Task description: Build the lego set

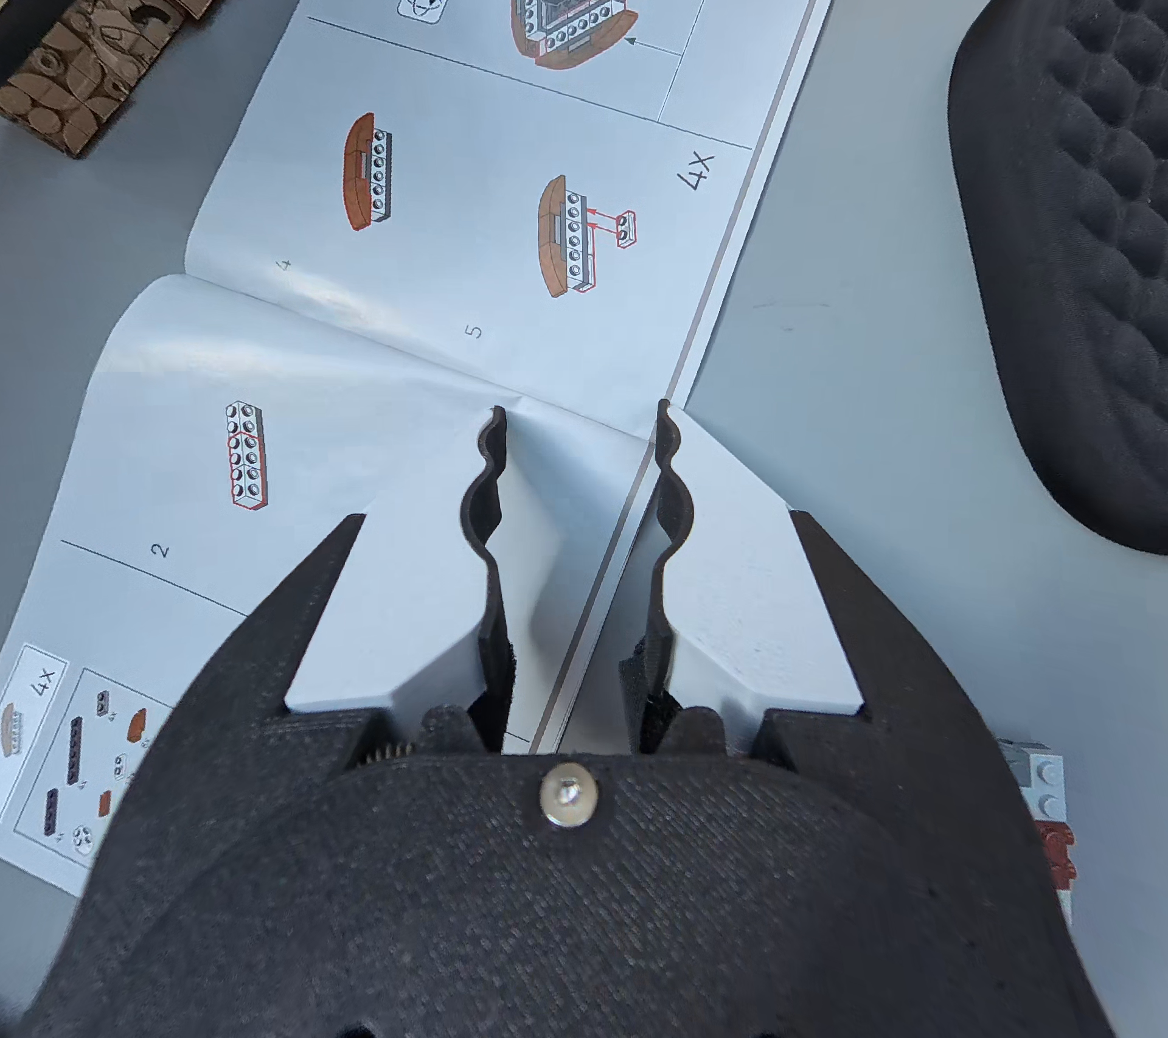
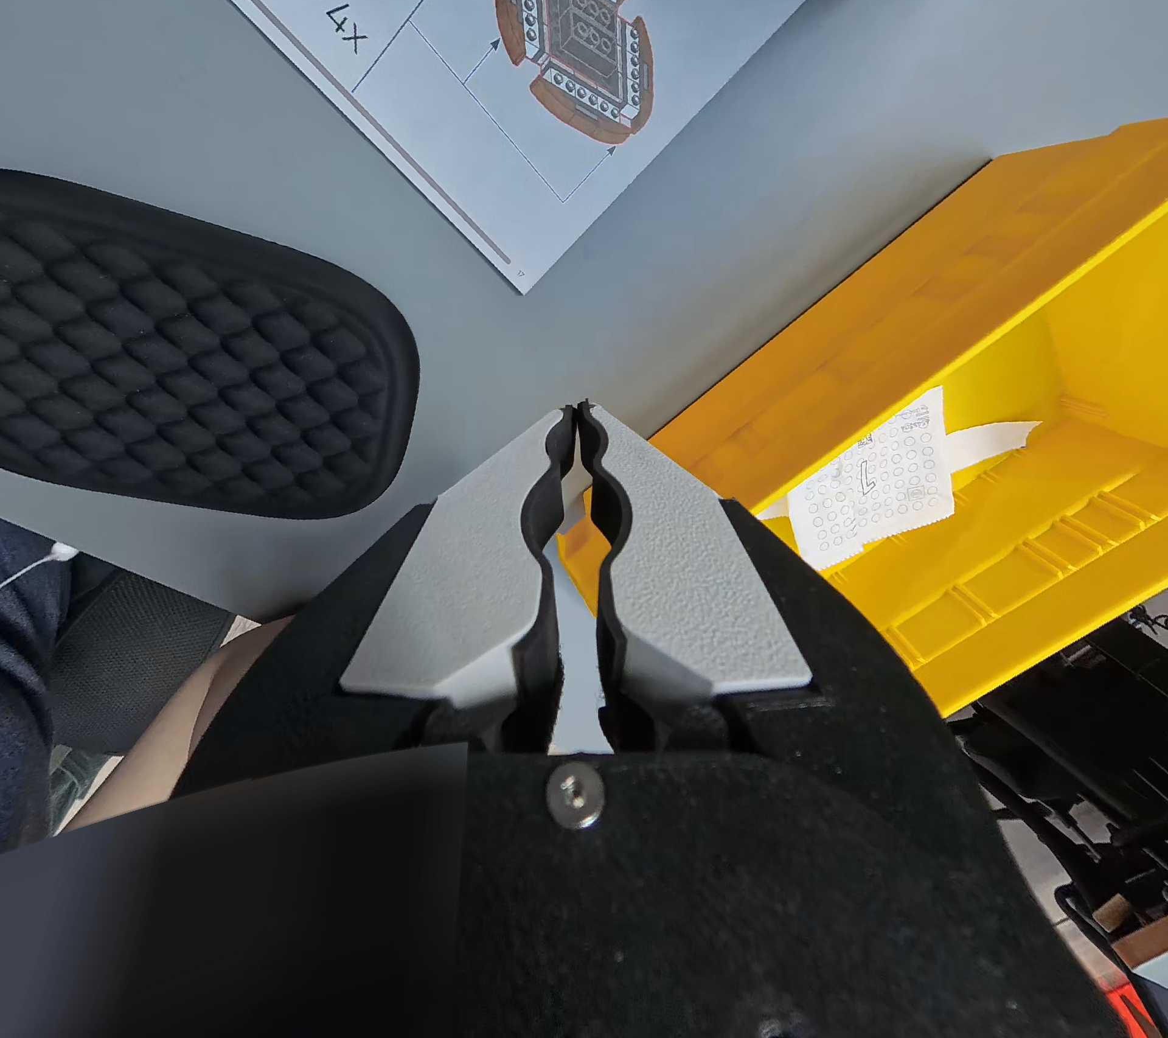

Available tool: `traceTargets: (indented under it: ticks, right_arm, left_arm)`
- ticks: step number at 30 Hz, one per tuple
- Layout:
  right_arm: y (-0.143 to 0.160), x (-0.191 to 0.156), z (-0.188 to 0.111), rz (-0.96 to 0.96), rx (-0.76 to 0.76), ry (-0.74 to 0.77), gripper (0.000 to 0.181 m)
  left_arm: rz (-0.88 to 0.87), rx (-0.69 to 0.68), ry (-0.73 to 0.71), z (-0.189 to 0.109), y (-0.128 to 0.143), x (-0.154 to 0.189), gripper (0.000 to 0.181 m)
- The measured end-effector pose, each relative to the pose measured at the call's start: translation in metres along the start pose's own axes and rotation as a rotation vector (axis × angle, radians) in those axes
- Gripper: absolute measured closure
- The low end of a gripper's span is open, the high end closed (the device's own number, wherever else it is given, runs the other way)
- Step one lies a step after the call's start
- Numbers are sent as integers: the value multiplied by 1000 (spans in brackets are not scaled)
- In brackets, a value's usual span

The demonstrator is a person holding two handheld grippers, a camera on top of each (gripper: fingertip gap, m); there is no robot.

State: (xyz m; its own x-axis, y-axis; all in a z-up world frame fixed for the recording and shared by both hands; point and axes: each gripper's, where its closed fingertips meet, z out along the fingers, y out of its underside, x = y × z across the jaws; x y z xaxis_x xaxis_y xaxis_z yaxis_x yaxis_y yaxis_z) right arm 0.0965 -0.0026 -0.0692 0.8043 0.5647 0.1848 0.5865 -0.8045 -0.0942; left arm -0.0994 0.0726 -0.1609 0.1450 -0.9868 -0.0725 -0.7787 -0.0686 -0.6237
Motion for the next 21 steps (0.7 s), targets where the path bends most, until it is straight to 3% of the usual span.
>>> traceTargets:
  ticks: [5, 9, 15, 21]
  right_arm:
    - [1, -1, 2, -5, -9, -8, 181]
    - [0, 1, 0, 6, 13, -13, 181]
    - [-2, 3, 0, 8, 14, -10, 181]
    - [-2, -5, 3, -37, -13, -11, 181]
  left_arm:
    - [-31, 16, -2, -6, -2, -4, 128]
    - [-100, 107, 51, -37, -3, 15, 119]
    - [-150, 80, 91, -82, 34, 62, 112]
    - [-141, 61, 24, -90, 61, 93, 117]
